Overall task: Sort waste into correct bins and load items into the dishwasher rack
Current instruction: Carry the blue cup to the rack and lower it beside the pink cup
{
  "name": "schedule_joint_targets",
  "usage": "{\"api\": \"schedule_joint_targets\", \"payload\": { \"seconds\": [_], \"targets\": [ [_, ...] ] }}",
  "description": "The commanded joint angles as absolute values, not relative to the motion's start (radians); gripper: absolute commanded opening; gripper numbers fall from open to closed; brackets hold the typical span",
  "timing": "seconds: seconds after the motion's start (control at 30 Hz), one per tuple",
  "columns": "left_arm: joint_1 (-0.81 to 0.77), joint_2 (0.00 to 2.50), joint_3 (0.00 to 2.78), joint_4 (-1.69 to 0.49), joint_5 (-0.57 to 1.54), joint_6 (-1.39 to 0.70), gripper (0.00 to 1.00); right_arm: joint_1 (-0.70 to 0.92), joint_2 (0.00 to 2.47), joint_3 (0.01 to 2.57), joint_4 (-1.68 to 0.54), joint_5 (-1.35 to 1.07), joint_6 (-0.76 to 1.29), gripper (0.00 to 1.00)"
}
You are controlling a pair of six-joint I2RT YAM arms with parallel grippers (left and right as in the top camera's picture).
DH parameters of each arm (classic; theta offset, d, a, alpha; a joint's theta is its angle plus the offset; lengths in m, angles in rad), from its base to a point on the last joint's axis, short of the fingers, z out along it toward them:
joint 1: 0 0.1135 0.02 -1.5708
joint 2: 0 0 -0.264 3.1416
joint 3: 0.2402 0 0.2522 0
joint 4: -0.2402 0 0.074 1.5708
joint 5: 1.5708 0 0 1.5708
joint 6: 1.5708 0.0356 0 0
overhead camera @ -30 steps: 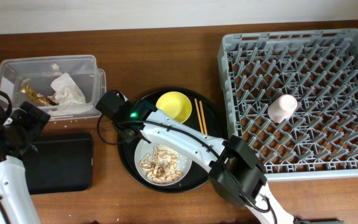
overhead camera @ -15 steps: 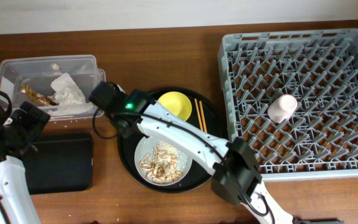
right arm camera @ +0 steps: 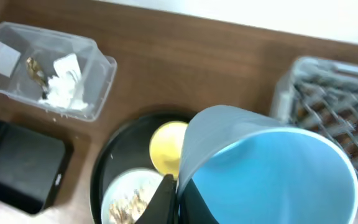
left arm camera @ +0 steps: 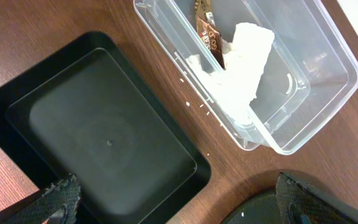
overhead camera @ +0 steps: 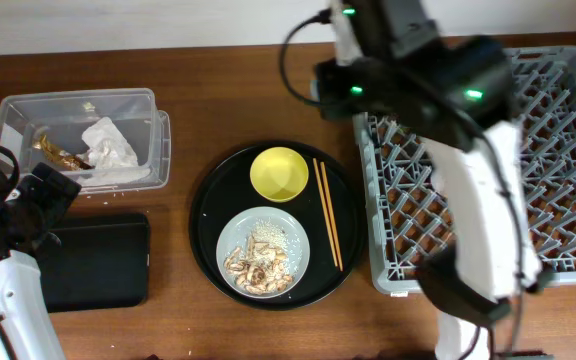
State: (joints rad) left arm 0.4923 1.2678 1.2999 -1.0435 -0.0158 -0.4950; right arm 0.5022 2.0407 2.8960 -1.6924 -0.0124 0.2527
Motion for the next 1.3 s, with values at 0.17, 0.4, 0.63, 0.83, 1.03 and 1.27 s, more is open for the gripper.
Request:
{"api": "schedule_joint_targets", "payload": {
  "seconds": [0.17,0.4,0.63,0.83,1.03,1.27],
  "targets": [
    [0.496,1.264,1.305,-1.042,-0.02,-0.503,0.99,0.118,1.695,2.415,-1.699,-0.021,0.222,0.04],
    [0.496,1.264,1.305,-1.042,-0.02,-0.503,0.99,-0.287,1.693,2.11,-1.699,-0.744,-0.149,0.04],
    [0.496,1.264,1.305,-1.042,-0.02,-0.503,0.99,-0.348,1.693,1.615,-1.699,-1.1,-0.549,0.04],
    [0.496,1.264,1.305,-1.042,-0.02,-0.503,0.99,-0.368,1.694,1.327,-1.615,-1.292,-0.703,0.04],
    [0.496,1.264,1.305,-1.042,-0.02,-0.503,0.99,-0.366,1.74,1.247,-1.536,-1.349,-0.7,0.04],
    [0.496,1.264,1.305,-1.042,-0.02,-0.503,0.99,-0.366,1.798,1.212,-1.528,-1.309,-0.699,0.04]
  ]
}}
